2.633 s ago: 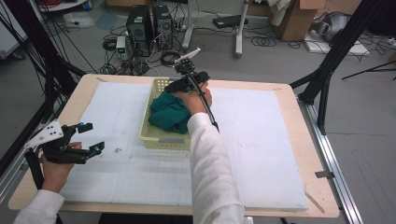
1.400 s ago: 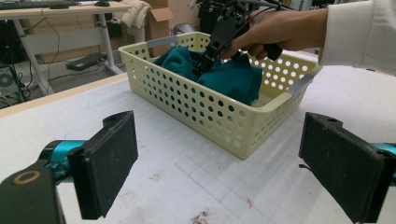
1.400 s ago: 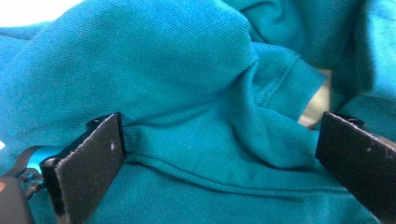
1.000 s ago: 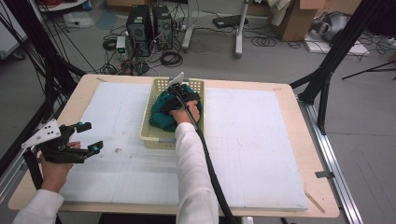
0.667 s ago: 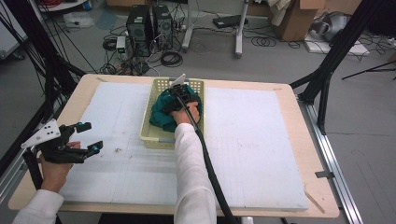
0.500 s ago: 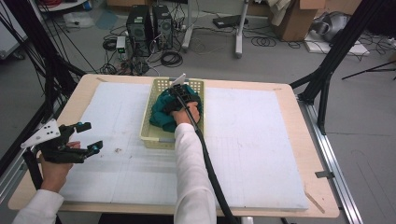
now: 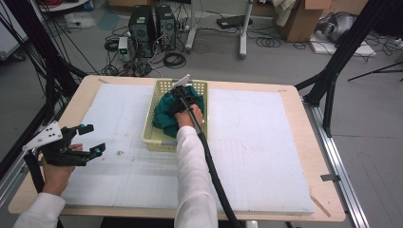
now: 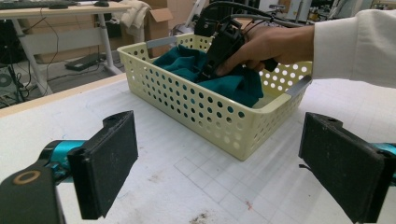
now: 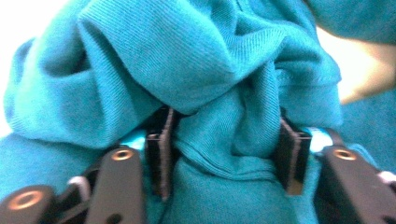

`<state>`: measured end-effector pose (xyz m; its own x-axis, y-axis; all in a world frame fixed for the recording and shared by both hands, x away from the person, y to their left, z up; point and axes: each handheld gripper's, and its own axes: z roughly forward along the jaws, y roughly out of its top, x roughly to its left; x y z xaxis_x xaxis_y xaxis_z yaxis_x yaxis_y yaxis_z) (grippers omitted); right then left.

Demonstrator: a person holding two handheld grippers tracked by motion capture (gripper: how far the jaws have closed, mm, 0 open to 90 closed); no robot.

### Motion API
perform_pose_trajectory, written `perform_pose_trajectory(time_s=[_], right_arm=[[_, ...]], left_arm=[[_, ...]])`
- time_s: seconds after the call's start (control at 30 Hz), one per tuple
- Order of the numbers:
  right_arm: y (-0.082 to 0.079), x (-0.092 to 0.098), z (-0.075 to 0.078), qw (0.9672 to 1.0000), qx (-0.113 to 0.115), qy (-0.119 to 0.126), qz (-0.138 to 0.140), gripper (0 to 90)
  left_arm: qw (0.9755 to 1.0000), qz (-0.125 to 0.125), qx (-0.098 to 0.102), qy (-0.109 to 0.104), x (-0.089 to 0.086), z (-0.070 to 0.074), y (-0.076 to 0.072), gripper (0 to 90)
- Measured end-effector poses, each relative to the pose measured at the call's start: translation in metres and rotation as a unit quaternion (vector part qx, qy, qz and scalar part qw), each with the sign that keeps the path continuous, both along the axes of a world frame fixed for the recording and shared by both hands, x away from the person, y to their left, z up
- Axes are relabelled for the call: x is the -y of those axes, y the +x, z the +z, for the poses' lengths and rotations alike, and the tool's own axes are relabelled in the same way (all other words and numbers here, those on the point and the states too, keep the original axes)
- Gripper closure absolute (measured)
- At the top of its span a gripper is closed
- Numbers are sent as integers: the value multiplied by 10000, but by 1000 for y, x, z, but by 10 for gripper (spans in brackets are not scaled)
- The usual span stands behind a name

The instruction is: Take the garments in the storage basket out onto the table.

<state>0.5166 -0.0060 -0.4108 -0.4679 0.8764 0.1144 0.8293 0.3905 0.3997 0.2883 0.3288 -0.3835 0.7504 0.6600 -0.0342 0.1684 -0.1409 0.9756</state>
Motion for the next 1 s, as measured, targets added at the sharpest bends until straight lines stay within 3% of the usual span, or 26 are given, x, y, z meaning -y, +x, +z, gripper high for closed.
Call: perform_pose_trajectory(time_s=[0.2, 0.47, 0.73, 1.0], right_arm=[[-1, 0, 1, 10000, -58, 45, -33, 617], [-3, -3, 3, 10000, -18, 20, 21, 657], [-8, -2, 23, 9994, 241, 141, 185, 717], [-14, 0, 43, 9980, 392, 410, 288, 734]], left_arm=[[10000, -6, -8, -7, -1, 0, 1, 120], [10000, -31, -27, 5, 0, -1, 2, 119], [10000, -57, -36, 9, 2, -1, 3, 119], [10000, -54, -20, 26, 3, 0, 2, 119]])
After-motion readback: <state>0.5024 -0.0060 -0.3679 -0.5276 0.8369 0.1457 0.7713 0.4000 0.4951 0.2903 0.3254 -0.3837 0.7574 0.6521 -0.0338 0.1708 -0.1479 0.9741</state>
